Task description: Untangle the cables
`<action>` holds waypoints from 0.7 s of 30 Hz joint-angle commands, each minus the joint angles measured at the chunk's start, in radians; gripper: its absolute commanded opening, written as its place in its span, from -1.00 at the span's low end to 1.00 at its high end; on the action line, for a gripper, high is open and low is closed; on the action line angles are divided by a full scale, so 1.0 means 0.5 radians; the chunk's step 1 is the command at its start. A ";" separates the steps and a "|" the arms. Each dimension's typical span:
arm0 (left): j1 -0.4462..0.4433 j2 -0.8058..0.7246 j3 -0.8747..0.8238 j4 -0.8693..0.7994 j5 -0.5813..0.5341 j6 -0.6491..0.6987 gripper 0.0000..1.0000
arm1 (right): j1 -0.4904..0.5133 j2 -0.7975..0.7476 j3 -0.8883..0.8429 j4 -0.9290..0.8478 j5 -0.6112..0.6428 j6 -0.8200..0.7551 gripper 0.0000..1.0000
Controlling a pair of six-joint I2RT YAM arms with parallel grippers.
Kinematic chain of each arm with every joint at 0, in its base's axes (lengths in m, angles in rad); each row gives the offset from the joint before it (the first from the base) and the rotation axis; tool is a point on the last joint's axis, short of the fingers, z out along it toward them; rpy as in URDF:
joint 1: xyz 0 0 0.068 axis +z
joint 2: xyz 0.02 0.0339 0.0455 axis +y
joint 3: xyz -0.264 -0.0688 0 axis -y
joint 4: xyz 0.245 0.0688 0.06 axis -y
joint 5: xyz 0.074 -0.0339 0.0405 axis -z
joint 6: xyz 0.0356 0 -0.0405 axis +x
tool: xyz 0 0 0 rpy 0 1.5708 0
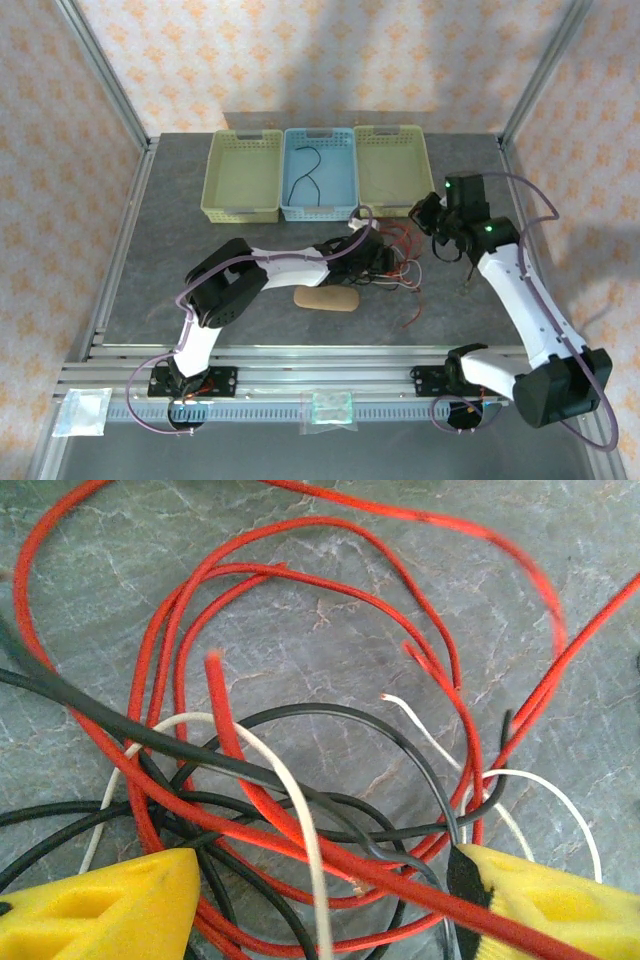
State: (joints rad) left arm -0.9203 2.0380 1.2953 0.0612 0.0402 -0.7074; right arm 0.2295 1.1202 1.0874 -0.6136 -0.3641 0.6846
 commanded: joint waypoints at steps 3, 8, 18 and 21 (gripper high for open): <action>0.017 0.032 0.049 -0.049 -0.025 0.001 0.36 | 0.012 -0.086 0.164 -0.066 0.040 0.009 -1.00; 0.015 0.031 0.040 -0.049 -0.022 -0.001 0.36 | 0.012 -0.119 0.301 -0.104 0.119 -0.049 -1.00; 0.015 0.023 0.004 -0.031 -0.021 -0.013 0.37 | 0.013 -0.208 0.588 -0.050 0.100 -0.173 -1.00; 0.015 0.016 -0.010 -0.027 -0.019 -0.018 0.37 | 0.012 -0.231 0.686 -0.021 0.116 -0.222 -1.00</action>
State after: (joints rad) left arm -0.9203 2.0411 1.2953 0.0570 0.0402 -0.7082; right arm 0.2295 1.0298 1.3720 -0.6579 -0.3283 0.6163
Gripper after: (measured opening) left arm 0.684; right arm 0.042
